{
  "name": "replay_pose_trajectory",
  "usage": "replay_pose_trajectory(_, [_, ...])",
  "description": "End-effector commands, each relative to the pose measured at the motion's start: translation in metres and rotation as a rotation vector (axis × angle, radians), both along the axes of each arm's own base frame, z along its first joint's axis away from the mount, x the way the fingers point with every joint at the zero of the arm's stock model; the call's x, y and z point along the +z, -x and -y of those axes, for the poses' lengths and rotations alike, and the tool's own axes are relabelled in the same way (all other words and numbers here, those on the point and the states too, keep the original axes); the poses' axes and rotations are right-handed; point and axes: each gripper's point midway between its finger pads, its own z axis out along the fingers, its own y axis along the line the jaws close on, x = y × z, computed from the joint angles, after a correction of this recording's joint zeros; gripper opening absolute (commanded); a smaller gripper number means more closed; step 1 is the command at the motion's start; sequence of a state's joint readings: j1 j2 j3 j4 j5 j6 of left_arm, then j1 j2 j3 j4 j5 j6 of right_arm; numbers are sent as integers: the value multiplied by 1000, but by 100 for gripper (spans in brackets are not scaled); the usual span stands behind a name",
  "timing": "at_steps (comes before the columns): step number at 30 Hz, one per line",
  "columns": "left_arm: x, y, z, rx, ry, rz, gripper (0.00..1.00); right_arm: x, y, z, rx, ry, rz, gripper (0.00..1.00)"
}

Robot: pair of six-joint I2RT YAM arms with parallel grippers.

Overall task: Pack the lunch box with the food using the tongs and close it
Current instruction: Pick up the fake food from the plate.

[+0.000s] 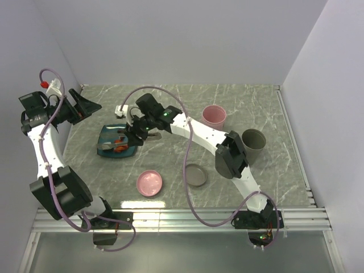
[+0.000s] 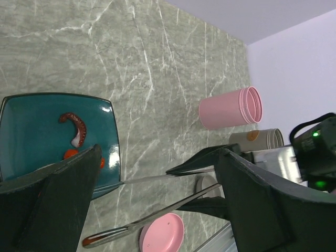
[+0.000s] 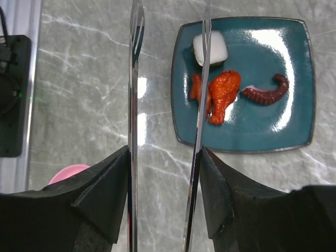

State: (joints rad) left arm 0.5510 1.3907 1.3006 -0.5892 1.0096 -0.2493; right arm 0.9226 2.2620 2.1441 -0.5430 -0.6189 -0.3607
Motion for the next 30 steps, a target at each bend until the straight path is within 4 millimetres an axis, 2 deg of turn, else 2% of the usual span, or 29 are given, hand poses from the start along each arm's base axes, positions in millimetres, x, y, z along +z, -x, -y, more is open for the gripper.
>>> replay_pose_trajectory(1, [2, 0, 0, -24, 10, 17, 99, 18, -7, -23, 5, -80, 78, 60])
replay_pose_trajectory(11, [5, 2, 2, -35, 10, 29, 99, -18, -24, -30, -50, -35, 91, 62])
replay_pose_trajectory(17, [2, 2, 3, -34, 17, 28, 99, -27, -29, -30, -64, -23, 99, 71])
replay_pose_trajectory(30, [4, 1, 3, -36, 18, 31, 99, -51, -27, -32, -43, 8, 76, 70])
